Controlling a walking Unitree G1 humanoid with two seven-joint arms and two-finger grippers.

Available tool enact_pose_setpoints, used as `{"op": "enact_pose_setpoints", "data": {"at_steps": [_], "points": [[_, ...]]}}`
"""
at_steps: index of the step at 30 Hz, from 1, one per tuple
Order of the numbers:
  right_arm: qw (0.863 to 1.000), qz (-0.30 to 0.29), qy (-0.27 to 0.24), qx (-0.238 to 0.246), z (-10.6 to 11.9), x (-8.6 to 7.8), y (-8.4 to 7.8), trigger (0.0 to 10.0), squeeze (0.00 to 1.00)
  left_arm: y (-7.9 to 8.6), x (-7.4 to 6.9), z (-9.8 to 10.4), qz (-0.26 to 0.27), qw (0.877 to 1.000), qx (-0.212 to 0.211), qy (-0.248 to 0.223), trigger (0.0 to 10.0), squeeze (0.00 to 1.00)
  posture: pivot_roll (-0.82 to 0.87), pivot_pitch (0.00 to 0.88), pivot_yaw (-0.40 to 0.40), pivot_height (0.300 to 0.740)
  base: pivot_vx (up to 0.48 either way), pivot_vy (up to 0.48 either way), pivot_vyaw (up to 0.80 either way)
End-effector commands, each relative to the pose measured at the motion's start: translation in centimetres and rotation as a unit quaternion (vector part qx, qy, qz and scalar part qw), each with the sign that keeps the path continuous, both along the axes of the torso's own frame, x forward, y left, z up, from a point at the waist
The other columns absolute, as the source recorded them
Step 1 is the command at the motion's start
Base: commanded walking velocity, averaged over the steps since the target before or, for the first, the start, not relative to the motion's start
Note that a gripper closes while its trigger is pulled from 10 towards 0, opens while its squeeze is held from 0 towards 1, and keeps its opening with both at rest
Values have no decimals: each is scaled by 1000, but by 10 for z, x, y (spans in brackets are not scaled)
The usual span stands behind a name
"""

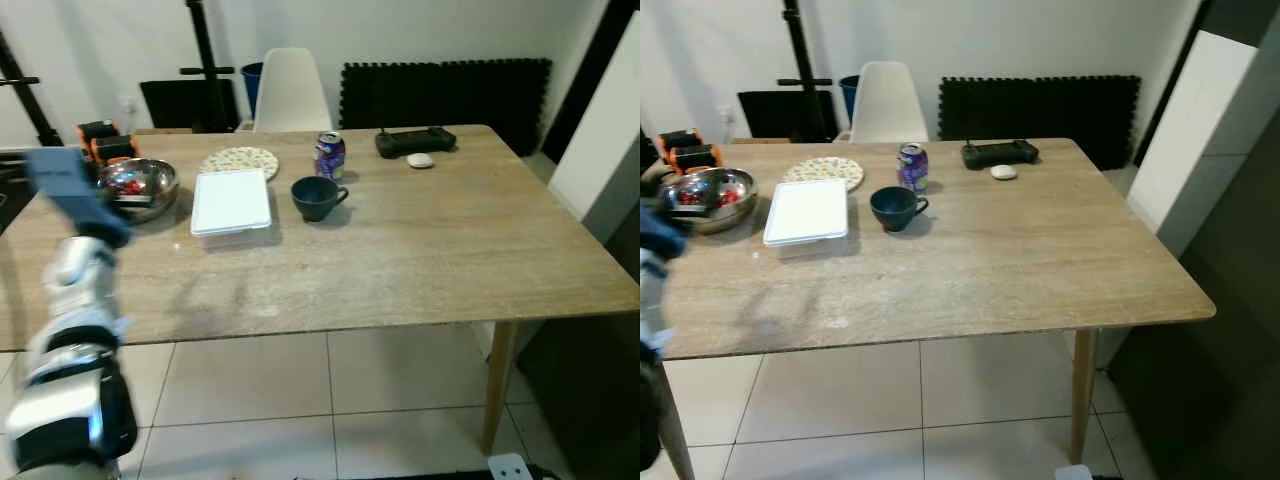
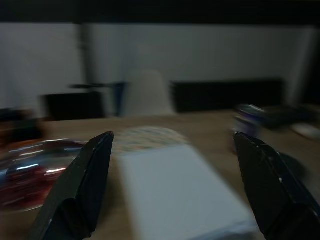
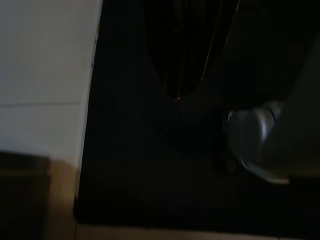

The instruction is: Restocking fridge

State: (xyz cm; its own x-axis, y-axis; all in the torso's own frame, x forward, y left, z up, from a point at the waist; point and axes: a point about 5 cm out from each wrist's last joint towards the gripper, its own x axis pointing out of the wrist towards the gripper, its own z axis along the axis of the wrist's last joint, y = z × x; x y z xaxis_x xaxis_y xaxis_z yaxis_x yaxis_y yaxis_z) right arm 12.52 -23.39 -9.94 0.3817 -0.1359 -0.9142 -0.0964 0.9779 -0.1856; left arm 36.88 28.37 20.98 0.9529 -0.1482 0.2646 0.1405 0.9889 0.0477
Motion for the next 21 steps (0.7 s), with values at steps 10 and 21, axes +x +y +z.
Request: {"op": "enact_pose_setpoints", "data": {"at_steps": [10,21], "points": [[1000,-6,12,4,-4,-11,3,10000,0,-10,10,-29,81,991,16,108,10000,796,-58,0,21,740,0,0,0],[1000,1,23,0,-7,-25,0,10000,0,-14,12,-45,109,978,-37,173,10000,0,-96,0,13,740,0,0,0]]}}
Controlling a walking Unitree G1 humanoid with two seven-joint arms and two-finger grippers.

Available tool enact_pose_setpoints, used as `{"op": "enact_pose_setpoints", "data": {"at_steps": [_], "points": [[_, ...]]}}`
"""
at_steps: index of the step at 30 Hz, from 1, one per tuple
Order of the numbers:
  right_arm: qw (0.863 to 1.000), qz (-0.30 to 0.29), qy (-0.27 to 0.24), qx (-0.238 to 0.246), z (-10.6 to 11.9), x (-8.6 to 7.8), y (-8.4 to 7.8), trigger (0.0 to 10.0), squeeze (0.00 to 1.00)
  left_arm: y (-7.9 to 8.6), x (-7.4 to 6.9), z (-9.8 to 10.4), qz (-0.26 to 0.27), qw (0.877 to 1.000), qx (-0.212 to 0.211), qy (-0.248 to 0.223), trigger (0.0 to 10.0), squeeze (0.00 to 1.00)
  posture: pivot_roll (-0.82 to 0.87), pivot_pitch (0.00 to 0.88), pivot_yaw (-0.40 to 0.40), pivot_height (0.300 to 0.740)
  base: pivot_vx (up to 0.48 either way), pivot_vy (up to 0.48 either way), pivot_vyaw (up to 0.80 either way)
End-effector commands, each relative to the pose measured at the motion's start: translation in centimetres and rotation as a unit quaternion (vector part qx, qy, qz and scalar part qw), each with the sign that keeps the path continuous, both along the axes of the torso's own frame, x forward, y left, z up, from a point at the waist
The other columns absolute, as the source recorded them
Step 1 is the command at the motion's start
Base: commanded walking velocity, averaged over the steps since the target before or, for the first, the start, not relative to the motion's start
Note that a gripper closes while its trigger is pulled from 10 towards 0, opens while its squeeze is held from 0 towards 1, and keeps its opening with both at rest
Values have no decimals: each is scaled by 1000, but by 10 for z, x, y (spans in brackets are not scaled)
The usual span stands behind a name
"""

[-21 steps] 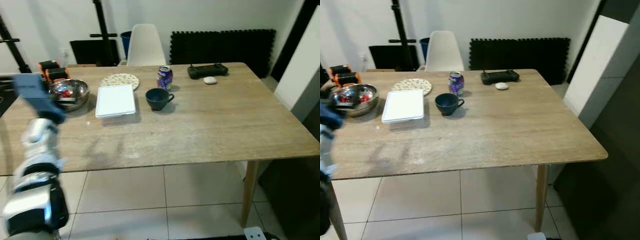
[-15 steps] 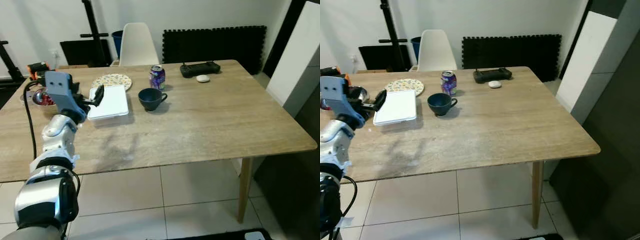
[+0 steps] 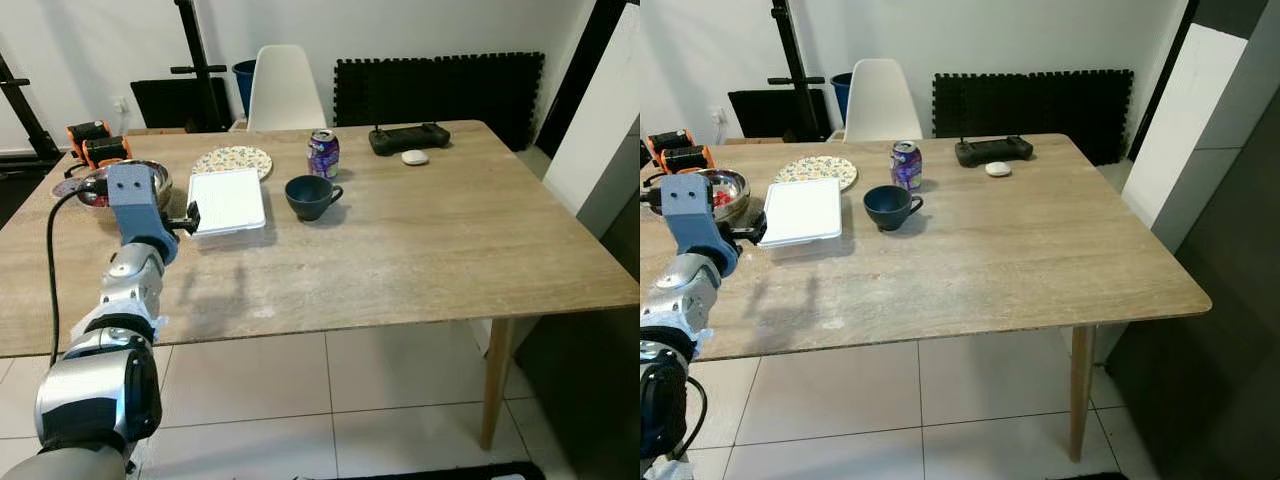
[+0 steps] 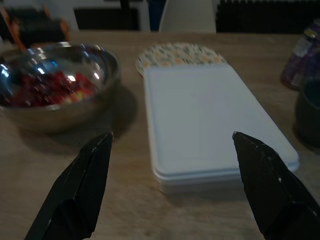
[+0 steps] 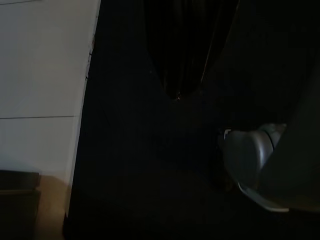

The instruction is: Restocking fridge

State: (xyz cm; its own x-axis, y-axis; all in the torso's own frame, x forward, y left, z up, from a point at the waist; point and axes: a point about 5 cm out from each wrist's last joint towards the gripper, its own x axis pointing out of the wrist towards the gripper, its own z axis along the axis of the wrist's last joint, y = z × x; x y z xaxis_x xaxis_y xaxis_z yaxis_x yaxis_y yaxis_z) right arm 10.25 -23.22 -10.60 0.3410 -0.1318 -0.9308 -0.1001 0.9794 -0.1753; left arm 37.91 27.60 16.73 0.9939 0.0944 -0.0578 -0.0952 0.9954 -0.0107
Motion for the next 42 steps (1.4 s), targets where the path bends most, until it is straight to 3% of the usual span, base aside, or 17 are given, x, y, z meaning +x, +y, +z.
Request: {"op": "enact_pose_setpoints", "data": {"at_steps": [1,8,9,10,11,15,21,32,42], "points": [[1000,3,1,-3,0,-2,-1,10000,0,-6,2,-2,-8,1000,-15,8,10000,0,-96,0,13,740,0,0,0],[1000,6,4,-5,-1,-6,-2,10000,0,-7,2,-4,-10,1000,-20,13,10000,0,-101,5,12,740,0,0,0],[1000,12,23,-10,-3,-25,-8,10000,0,-5,3,0,-10,1000,-13,18,10000,0,-152,159,-6,740,0,0,0],[1000,12,23,-10,-3,-25,-8,10000,0,-5,3,0,-10,1000,-13,18,10000,0,-152,159,-6,740,0,0,0],[999,16,37,-14,-5,-42,-12,10000,0,-2,4,5,-7,1000,-8,16,10000,0,-155,184,-13,740,0,0,0],[998,23,50,-18,-5,-59,-17,10000,0,4,7,18,5,1000,5,7,10000,0,-160,215,-20,740,0,0,0],[998,51,39,-27,-2,-53,-24,10000,0,5,11,32,25,1000,17,-2,10000,0,-165,255,-28,740,0,0,0],[997,62,28,-31,0,-49,-27,10000,0,-3,13,30,13,1000,13,-2,10000,0,-172,251,-35,740,0,0,0],[997,66,35,-30,-1,-55,-27,10000,0,-10,13,18,-1,999,-26,25,10000,0,-173,255,-29,740,0,0,0]]}}
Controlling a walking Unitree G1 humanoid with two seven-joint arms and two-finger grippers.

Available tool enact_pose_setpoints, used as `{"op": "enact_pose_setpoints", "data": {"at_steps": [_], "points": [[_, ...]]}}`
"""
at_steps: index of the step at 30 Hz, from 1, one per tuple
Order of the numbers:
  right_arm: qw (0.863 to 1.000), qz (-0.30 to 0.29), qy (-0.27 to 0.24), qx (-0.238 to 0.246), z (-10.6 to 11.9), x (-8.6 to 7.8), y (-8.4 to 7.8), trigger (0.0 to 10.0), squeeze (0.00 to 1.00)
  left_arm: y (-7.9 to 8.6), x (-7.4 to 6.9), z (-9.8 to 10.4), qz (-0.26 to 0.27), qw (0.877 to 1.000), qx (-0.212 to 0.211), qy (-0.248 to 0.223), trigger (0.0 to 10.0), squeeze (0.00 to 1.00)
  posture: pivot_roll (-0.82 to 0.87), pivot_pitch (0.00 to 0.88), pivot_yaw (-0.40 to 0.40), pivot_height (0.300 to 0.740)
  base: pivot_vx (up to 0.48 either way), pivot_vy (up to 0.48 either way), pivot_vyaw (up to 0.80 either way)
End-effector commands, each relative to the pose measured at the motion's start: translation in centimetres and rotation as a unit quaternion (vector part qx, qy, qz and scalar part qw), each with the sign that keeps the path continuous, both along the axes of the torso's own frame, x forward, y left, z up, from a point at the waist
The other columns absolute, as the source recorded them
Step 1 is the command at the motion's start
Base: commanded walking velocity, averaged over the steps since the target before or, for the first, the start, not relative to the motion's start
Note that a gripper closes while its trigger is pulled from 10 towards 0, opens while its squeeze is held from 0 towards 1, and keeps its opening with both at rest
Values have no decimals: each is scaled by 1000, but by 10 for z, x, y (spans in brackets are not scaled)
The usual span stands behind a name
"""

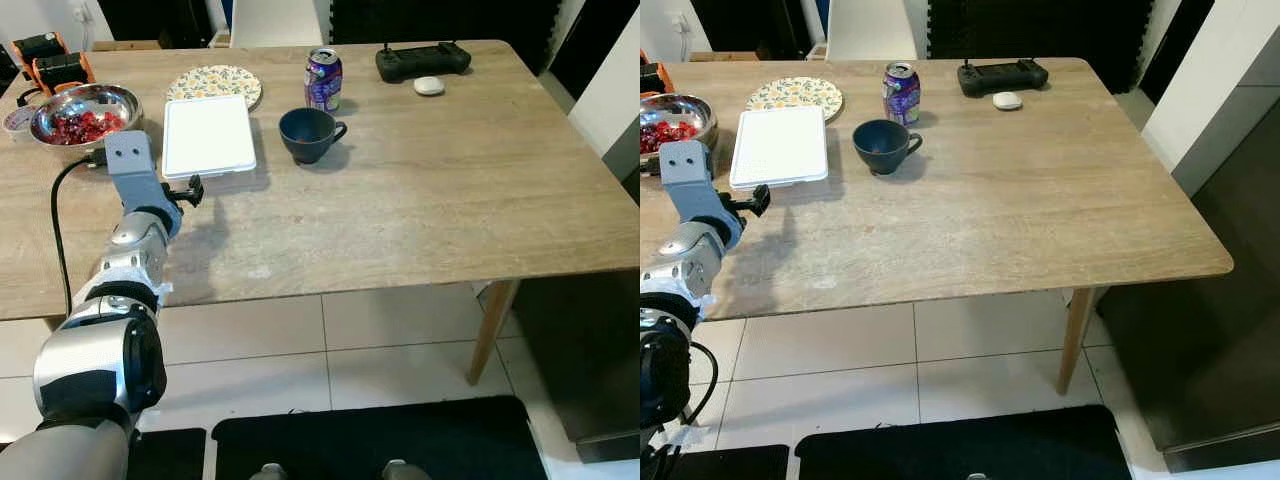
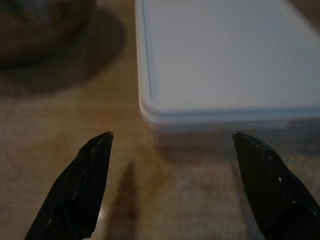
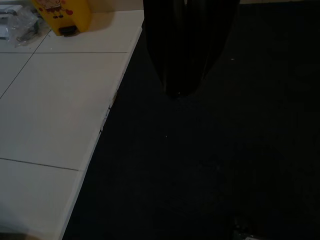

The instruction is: Restocking fridge

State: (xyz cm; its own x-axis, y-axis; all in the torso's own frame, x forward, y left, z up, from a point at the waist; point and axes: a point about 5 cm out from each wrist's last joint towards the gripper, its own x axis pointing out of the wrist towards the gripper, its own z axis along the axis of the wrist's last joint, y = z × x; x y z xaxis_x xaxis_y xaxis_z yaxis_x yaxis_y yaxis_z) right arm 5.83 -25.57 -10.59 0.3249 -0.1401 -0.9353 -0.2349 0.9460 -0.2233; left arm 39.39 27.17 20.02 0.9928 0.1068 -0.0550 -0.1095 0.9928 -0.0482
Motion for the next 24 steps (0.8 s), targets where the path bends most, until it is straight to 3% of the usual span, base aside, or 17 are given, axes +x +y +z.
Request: {"op": "enact_pose_setpoints", "data": {"at_steps": [1,6,7,14,24], "points": [[1000,0,16,-3,-1,-11,-3,10000,0,-6,-1,-15,-10,999,-9,30,10000,0,-174,257,-28,740,0,0,0],[1000,0,16,-2,-1,-12,-2,10000,0,-12,1,-13,-20,999,-40,17,10000,0,-175,260,-26,740,0,0,0],[1000,0,16,-2,-1,-12,-2,10000,0,-14,3,-6,-24,998,-59,-2,10000,0,-178,262,-25,740,0,0,0],[1000,-1,16,-3,-1,-13,-2,10000,0,-14,7,11,-21,995,-88,-45,10000,0,-177,262,-22,740,0,0,0],[1000,-1,14,1,-2,-9,3,10000,0,-20,11,35,-33,992,-69,-105,10000,0,-162,245,-19,740,0,0,0]]}}
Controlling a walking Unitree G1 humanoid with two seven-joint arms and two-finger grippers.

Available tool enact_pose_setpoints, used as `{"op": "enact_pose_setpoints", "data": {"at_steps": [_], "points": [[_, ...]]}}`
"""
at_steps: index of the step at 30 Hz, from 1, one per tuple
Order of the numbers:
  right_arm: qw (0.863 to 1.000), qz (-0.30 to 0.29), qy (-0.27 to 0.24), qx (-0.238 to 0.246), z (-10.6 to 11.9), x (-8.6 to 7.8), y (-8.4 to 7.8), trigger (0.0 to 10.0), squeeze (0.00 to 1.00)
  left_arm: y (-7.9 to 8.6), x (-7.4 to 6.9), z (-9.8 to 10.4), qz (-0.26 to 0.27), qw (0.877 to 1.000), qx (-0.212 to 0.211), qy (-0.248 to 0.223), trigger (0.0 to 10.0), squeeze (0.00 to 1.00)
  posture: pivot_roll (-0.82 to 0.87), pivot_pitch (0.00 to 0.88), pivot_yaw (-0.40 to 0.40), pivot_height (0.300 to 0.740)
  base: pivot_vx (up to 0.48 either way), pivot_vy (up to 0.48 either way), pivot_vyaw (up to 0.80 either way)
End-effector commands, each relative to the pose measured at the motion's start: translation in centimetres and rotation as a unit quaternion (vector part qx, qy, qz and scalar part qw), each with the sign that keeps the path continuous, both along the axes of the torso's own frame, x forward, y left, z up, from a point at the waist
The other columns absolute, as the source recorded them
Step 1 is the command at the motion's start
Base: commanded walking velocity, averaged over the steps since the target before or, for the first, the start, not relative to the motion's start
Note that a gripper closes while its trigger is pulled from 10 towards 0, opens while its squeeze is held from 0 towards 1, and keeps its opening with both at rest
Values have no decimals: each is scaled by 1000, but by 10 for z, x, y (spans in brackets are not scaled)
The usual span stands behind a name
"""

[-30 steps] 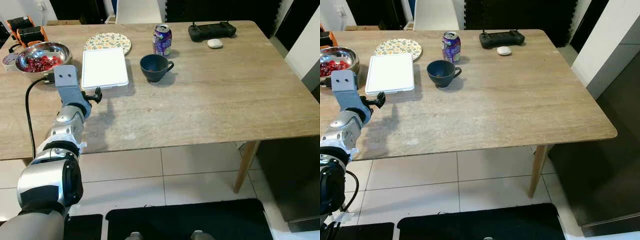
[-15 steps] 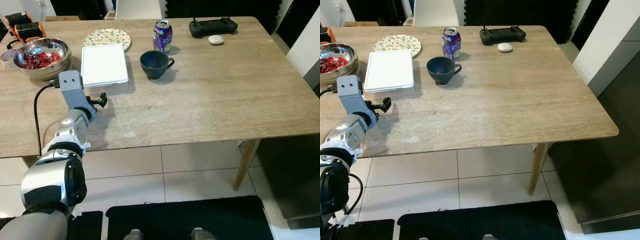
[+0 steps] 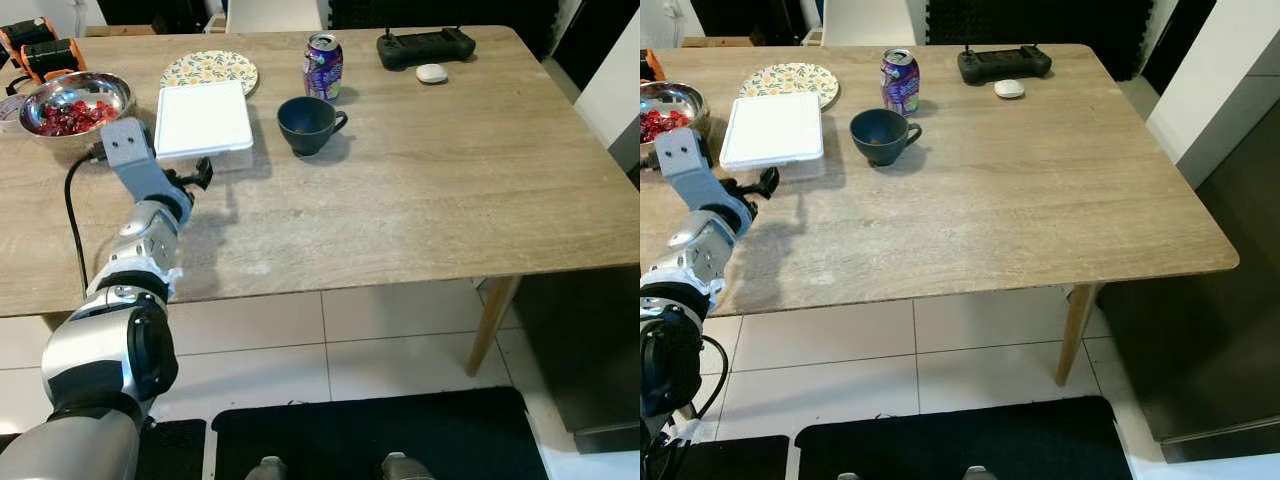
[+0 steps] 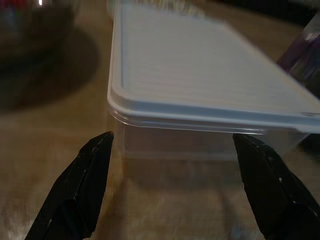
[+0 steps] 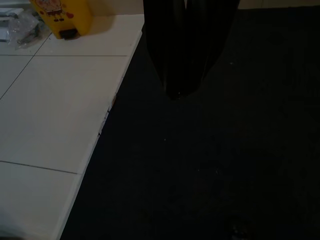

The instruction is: Restocking fridge

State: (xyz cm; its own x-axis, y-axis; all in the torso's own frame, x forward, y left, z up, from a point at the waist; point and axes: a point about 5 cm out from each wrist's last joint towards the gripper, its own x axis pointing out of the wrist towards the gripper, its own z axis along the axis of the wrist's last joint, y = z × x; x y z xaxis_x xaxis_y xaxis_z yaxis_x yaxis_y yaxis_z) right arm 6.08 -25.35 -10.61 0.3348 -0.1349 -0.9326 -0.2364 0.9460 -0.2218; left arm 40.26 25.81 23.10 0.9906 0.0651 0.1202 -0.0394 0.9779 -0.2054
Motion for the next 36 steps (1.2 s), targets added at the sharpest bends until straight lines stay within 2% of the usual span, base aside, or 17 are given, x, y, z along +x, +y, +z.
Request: {"op": "enact_pose_setpoints", "data": {"at_steps": [1,11,22,26,29,32,36], "points": [[1000,-2,18,0,-2,-11,2,10000,0,-8,2,5,-10,1000,2,-17,10000,0,-158,239,-19,740,0,0,0],[1000,0,12,3,-2,-1,5,10000,0,-16,1,-7,-21,1000,-3,-15,10000,0,-138,217,-15,740,0,0,0],[1000,-2,13,8,-4,-1,11,10000,0,-20,-2,-17,-30,999,-25,-19,10000,0,-127,210,-9,740,0,0,0],[1000,-1,18,10,-5,-4,13,10000,0,-24,-1,-18,-47,996,-64,-29,10000,0,-126,215,-9,740,0,0,0],[1000,0,19,9,-5,-4,12,10000,0,-29,0,-11,-65,991,-98,-61,10000,0,-129,217,-6,740,0,0,0],[1000,-1,15,8,-4,0,11,10000,0,-32,1,2,-62,990,-84,-92,10000,0,-128,212,-5,740,0,0,0],[1000,-1,12,9,-4,3,12,10000,0,-33,1,13,-45,993,-11,-105,10000,0,-122,204,-4,740,0,0,0]]}}
